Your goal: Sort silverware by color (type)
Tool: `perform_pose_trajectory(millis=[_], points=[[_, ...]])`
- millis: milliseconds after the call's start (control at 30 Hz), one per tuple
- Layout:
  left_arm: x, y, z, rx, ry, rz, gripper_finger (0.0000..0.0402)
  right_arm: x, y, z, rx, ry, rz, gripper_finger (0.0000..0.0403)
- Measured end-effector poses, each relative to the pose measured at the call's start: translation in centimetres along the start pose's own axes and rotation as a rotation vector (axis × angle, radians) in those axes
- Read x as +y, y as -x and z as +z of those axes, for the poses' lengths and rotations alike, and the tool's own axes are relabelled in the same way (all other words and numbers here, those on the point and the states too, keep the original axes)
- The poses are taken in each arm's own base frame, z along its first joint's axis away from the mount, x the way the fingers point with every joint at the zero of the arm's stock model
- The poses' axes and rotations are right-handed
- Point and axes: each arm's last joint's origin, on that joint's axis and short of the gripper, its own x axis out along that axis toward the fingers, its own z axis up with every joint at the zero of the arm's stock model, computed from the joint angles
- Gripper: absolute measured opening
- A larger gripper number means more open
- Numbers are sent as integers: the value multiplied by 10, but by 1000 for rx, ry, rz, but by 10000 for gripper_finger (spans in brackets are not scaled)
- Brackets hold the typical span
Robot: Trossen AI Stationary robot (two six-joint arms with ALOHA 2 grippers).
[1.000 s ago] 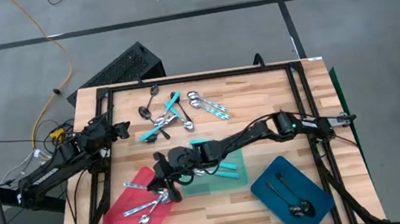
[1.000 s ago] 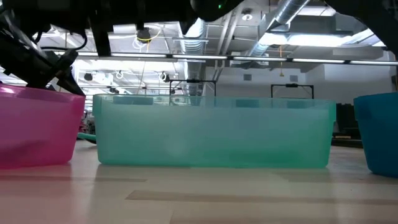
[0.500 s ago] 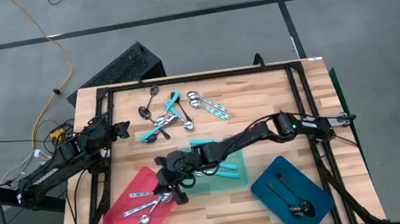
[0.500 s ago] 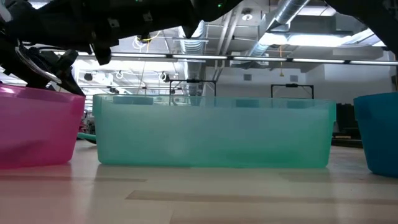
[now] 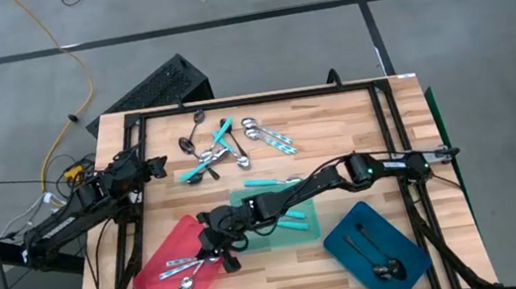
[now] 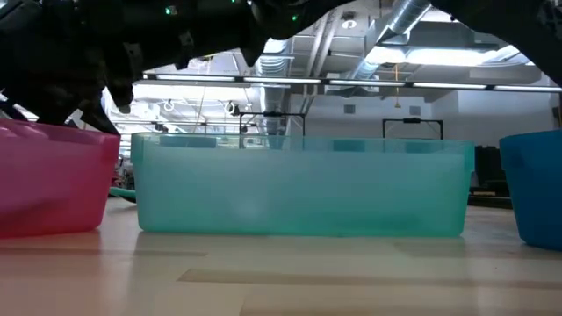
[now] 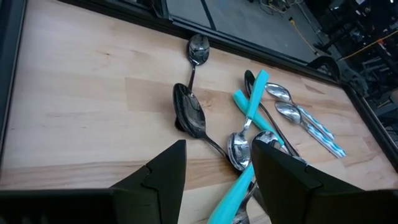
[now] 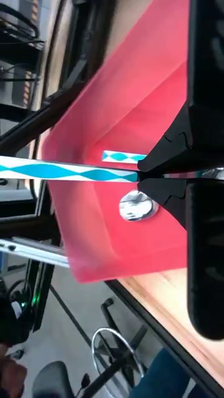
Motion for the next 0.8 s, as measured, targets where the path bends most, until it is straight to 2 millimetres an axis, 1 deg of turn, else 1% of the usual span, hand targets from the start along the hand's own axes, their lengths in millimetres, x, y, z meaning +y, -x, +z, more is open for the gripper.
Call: perform_pose_trajectory(millis=[167, 333, 467, 700, 800], points=[[0, 0, 0, -6, -1, 5, 167, -6, 1, -6, 44, 19, -24, 25], [0, 0, 0, -9, -1, 7, 167, -4, 1, -13, 118, 53, -17, 25], [0, 0, 0, -10, -1, 8, 167, -3, 1, -12, 111, 66, -19, 25], [0, 0, 0, -13, 0, 10, 167, -5, 2, -17, 158, 104, -21, 25], [0, 0, 0, -14, -1, 11, 167, -5, 2, -17, 161, 114, -21, 33]])
